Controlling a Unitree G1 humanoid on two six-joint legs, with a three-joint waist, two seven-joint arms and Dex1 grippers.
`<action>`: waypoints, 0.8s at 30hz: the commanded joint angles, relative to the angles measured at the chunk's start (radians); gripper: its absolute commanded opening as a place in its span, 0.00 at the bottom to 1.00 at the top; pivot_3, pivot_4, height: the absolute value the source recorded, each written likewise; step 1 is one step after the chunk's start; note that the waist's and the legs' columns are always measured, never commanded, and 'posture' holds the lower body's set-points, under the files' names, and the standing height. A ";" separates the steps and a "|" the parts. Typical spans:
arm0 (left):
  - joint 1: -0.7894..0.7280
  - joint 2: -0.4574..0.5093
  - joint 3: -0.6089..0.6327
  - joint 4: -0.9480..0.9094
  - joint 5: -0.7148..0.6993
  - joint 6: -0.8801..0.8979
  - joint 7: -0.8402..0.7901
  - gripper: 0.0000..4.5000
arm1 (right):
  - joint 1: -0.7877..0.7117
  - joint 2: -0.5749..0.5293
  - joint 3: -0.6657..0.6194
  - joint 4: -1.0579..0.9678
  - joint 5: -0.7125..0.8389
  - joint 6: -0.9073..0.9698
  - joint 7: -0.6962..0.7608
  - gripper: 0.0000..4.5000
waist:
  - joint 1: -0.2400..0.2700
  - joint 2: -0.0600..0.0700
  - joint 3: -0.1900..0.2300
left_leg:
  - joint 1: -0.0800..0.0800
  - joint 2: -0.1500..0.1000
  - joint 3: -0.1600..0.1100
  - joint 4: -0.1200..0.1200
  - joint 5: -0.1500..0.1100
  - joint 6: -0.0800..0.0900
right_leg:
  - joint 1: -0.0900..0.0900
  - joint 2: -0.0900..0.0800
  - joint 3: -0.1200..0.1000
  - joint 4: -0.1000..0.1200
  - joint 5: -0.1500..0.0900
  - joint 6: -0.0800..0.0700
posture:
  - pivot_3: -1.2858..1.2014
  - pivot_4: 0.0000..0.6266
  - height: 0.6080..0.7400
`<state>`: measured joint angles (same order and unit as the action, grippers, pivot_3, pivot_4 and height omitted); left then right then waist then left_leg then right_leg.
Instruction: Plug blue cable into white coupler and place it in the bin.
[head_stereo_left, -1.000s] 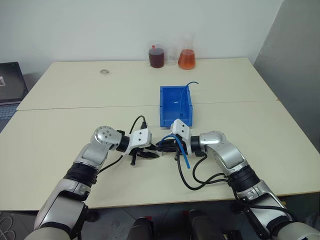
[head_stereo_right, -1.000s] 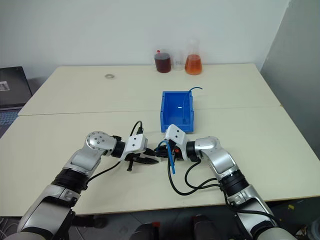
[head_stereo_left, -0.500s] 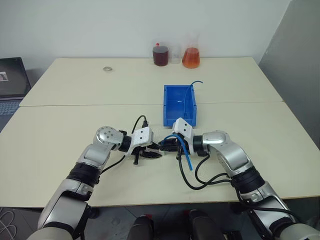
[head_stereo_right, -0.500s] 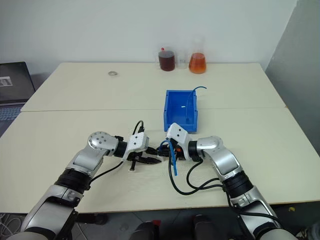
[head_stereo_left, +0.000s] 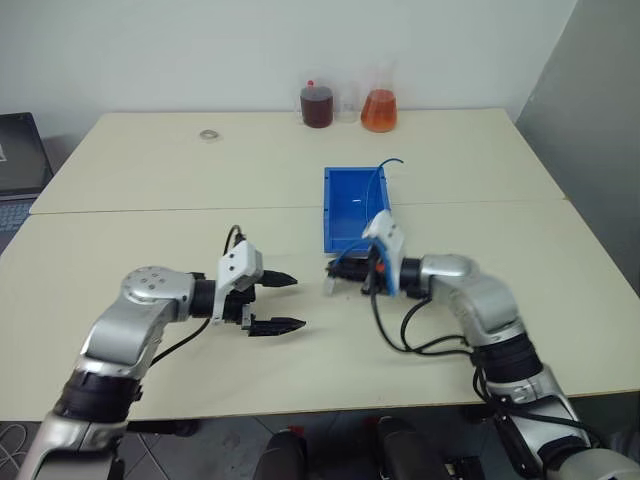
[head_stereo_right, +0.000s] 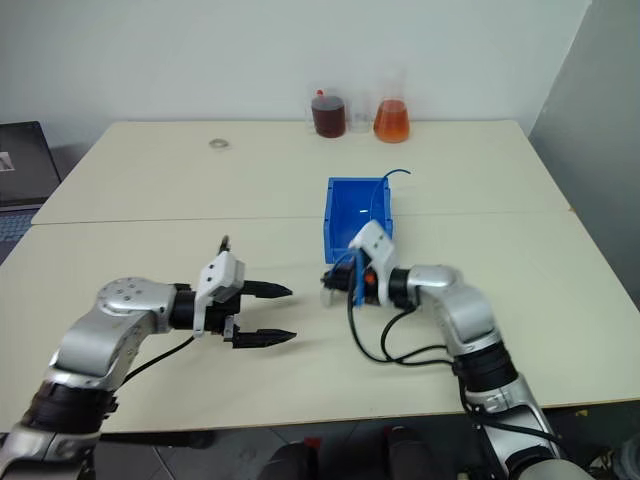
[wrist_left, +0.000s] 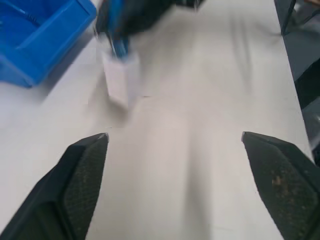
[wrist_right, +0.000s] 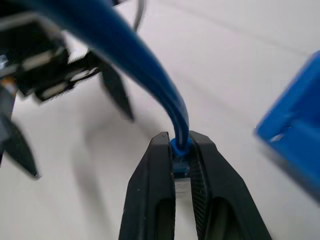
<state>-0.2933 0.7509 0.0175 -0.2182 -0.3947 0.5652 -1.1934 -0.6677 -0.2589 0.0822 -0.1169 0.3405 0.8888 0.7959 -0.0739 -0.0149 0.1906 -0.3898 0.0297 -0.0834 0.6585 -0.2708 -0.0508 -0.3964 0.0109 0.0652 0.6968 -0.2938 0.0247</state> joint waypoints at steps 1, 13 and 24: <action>-0.001 -0.044 0.059 -0.097 -0.030 0.064 0.152 1.00 | -0.149 -0.005 -0.128 -0.044 0.095 0.200 -0.093 0.03 | 0.005 0.000 0.000 | 0.000 0.000 0.000 0.000 0.000 0.000 | 0.000 0.000 -0.001 0.000 0.000 0.000 | 0.52 0.24 1.00; 0.006 -0.218 0.010 -0.180 -0.040 0.120 0.405 1.00 | -0.609 -0.032 -0.048 0.885 -0.103 -0.145 -0.105 0.03 | 0.013 0.001 0.001 | -0.008 -0.001 0.006 0.000 0.000 0.000 | -0.010 0.000 0.003 0.000 0.001 -0.001 | 0.52 0.24 1.00; 0.098 -0.223 0.038 -0.248 -0.065 0.126 0.484 1.00 | -0.704 0.002 -0.054 1.153 -0.171 -0.302 -0.053 0.62 | 0.016 0.001 0.001 | -0.011 -0.002 0.007 -0.002 0.000 0.000 | -0.014 -0.003 0.004 0.000 0.001 -0.001 | 0.52 0.24 1.00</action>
<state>-0.1974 0.5286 0.0339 -0.4197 -0.4369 0.6944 -0.7244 -1.3327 -0.2593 0.0427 1.0285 0.1771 0.6200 0.7273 -0.0583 -0.0139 0.1912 -0.4006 0.0277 -0.0761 0.6570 -0.2709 -0.0511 -0.4105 0.0080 0.0691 0.6970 -0.2930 0.0240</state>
